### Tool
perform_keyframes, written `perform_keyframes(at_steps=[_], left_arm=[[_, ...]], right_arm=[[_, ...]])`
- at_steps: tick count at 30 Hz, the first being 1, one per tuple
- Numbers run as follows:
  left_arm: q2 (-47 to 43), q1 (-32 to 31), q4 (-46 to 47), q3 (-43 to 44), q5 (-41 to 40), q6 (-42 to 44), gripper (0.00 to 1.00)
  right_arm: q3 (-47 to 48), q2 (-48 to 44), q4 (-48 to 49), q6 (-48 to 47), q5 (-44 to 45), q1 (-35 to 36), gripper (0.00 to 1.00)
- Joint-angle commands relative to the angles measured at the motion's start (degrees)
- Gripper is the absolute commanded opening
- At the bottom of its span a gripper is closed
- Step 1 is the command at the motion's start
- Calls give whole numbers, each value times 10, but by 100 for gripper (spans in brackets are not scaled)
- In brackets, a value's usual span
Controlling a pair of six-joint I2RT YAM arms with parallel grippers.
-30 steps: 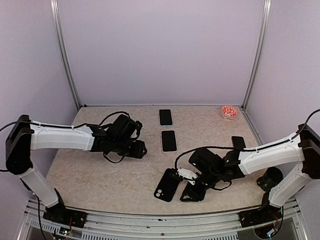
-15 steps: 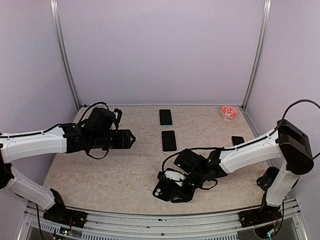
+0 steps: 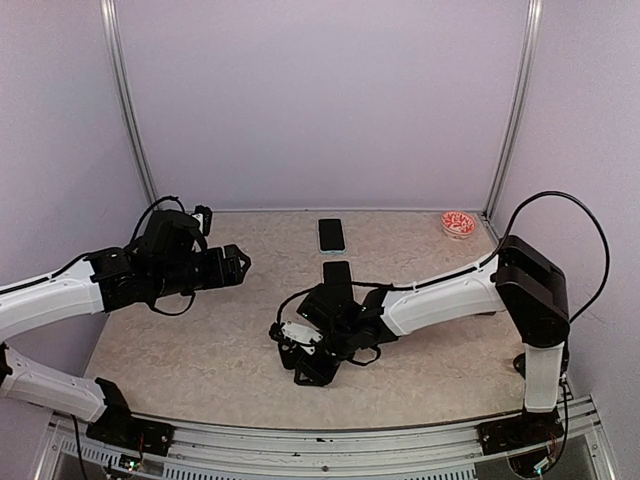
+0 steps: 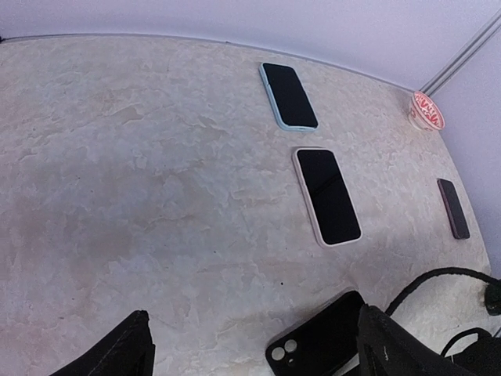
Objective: Put the phone into the phone case
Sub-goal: Move the phone case to the center of the board.
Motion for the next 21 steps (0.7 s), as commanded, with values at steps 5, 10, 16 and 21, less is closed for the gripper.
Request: perform_keyframes(at_steps=[5,10,16,21], left_arm=[[-30,7,-11,-20,-26,-12,88],[-36,8,-11,-22,-22,-15,88],[-46,8,-1,-36,-18,-15,95],[-43,8,22,-53,-7,-13,99]], right_arm=[[131,90,-29,16,97,4,45],[188,102,-52,10,105,4,47],[90,-31,-5,26,167,-6,65],[6,-135,-4,44,247,-48,90]])
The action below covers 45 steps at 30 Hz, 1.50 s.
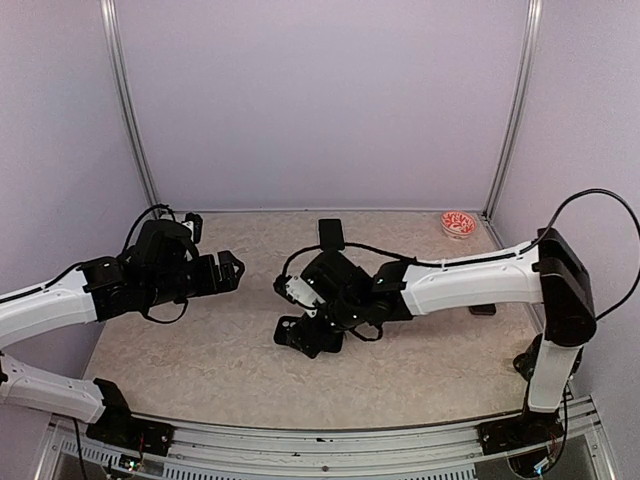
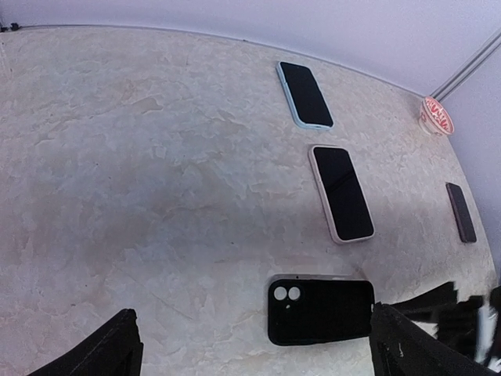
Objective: Put the phone into the phone case
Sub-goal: Move the phone case to the center of the board, then move the phone to the center of the board.
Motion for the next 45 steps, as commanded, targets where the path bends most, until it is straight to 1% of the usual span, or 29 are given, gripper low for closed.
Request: perform_keyframes(at_steps=[1,2,3,8,11,14,20,28,32,36,39,45], left_arm=[[1,4,31,-15,12,1,99],[3,4,35,-18,16,1,99],[7,4,40,-21,20,1,99],[15,4,58,-29,31,1,99],[17,4,65,-34,38,2,99],[20,4,70,-39,42,2,99],[24,4,82,-45,50,2,99],[28,4,91,-51,57,2,99],[32,4,97,-54,62,1,99],[37,4,100,-55,64,2,99],[40,4,103,-55,65,3,99],[44,4,104,-55,65,4,99]], right_arm=[[-67,-100,18,27,89,-50,94],[-88,-119,22,35,94,-68,98],[-108,-137,27,46,99,-87,99],[-207,-228,45,81,146,-187,99],[-239,-263,37,105,187,-248,99],[-265,-285,32,124,200,-303,99],[-317,-307,47,144,185,-411,99],[-348,-269,66,156,184,-520,99],[-360,-251,85,154,168,-560,99],[-366,-231,95,152,162,-583,99],[-371,-218,102,156,140,-604,99],[-377,-210,115,158,95,-612,99]])
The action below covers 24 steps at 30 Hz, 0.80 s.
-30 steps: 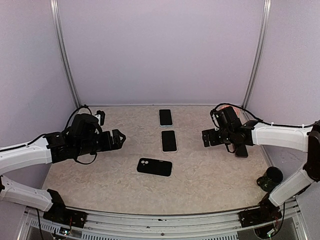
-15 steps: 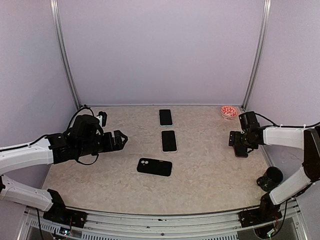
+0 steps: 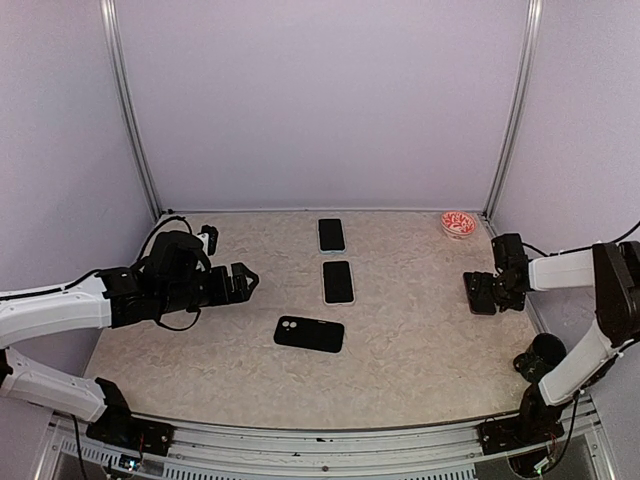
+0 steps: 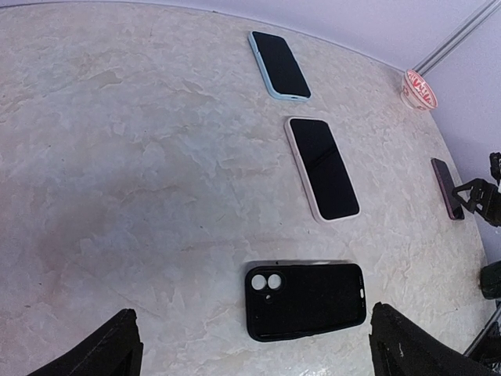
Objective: Put the phone into the phone case
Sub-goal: Move the phone to the center of the board.
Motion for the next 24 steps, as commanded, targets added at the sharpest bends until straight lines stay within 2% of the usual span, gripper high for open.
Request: perform_keyframes(at_steps=[1,9,24], left_arm=[[4,4,14,-8,5,4,99],[2,4,13,-7,2,5,99],[8,4,19,-11,1,1,99]], right_arm=[[-11,8,26,9,-50,-6,99],[-19,28,49,16,-102,-7,99],[-6,44,29,4,-95,-7,99]])
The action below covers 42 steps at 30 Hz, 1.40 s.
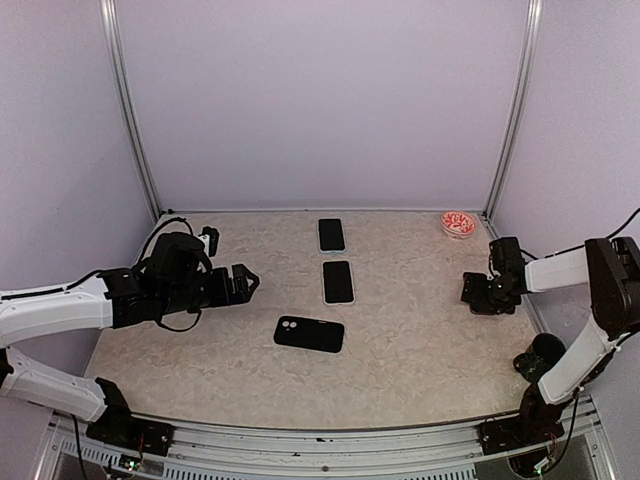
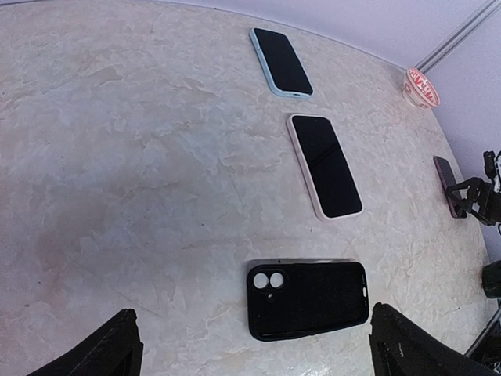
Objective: Put the phone into the phone case
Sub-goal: Move the phone to the center of the board.
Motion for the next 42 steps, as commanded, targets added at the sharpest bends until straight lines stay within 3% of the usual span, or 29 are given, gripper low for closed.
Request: perform_keyframes(at_steps=[1,7,11,13,14,16,19,21,30,42], left_arm=[[6,4,17,-7,0,1,99],[3,4,21,-16,-1,-2,99],[7,4,24,-16,3,-2,99],[8,4,25,-15,2,-3,99],[8,4,25,-15,2,-3,99],[8,4,28,-17,4,-3,99],[7,4,36,-24,7,-6,99],[6,4,41,-29,9,-8,99],[4,4,44,-37,2,-2,99],[2,4,47,-41,2,0,99]], right_arm=[[5,17,-14,-7,-9,-6,98],[-25,1,9,-5,-80,-2,90],[-18,22,2,-2,-64,14,91],[-5,43,-12,-6,-41,23,75],[3,53,-21,-7,-32,26,72],[16,62,-35,-10,-18,32,75],[33,68,-52,-12,6,37,88],[43,77,-61,-16,16,37,89],[54,79,-75,-19,23,69,89],[73,107,-89,-17,7,93,75]])
